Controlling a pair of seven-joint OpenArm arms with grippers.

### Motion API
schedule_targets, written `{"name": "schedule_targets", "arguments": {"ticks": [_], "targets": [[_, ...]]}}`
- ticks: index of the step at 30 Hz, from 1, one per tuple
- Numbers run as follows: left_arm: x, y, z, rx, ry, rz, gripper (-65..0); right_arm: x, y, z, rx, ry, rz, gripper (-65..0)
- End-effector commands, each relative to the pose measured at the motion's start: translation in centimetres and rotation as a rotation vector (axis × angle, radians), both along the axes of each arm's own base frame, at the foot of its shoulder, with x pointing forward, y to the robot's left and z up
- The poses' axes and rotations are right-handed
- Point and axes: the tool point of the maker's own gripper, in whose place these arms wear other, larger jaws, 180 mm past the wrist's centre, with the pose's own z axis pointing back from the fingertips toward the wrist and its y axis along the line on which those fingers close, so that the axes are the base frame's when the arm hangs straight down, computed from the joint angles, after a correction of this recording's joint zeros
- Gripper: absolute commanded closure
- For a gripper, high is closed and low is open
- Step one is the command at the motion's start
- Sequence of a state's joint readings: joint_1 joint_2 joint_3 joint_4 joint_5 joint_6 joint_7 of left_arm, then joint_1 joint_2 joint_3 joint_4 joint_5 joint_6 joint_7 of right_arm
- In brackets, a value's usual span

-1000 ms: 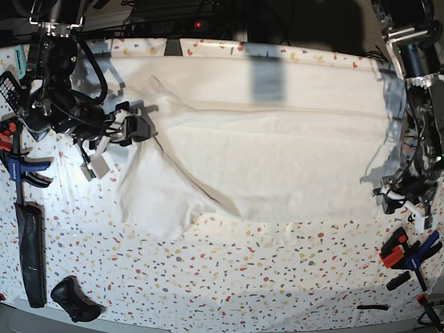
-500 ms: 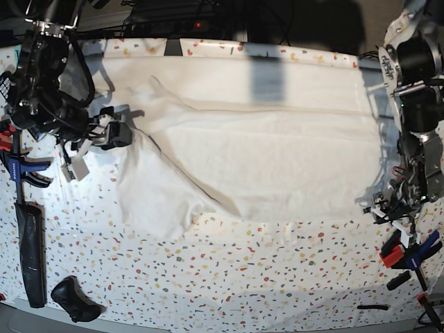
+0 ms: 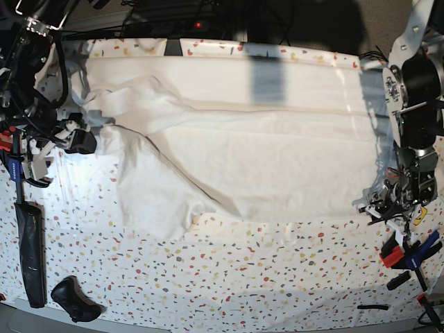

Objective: Fold the T-shirt properly
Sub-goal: 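Drag the sleeve fabric across the shirt body with the right gripper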

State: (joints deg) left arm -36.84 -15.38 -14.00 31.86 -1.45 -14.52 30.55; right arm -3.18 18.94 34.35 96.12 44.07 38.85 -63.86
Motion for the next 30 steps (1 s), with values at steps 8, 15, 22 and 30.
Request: {"name": "schedule_targets", "arguments": {"ticks": [8,15,22,30], "targets": [[-0.5,-1.0,0.2,-0.098,0.08,-0.006,-5.6,4.3,-2.2,4.4,-0.072,-0.188,-0.057,-24.2],[-0.6,-1.0,0.1,-0.095,0.082,-0.007,0.0,8.7,-5.4,2.9,0.04,-0.158,-0.168,-24.2],[-0.6,-1.0,0.1,-0.094,0.082,-0.007,0.0,13.7,-4.9,3.6,0.159,-0.139,-0.174,-24.2],[-0.6,-1.0,0.1,-0.094,0.081,-0.007,0.0,17.2,-3.4,0.5,0.12,-0.044,-0.149,-24.2]]}}
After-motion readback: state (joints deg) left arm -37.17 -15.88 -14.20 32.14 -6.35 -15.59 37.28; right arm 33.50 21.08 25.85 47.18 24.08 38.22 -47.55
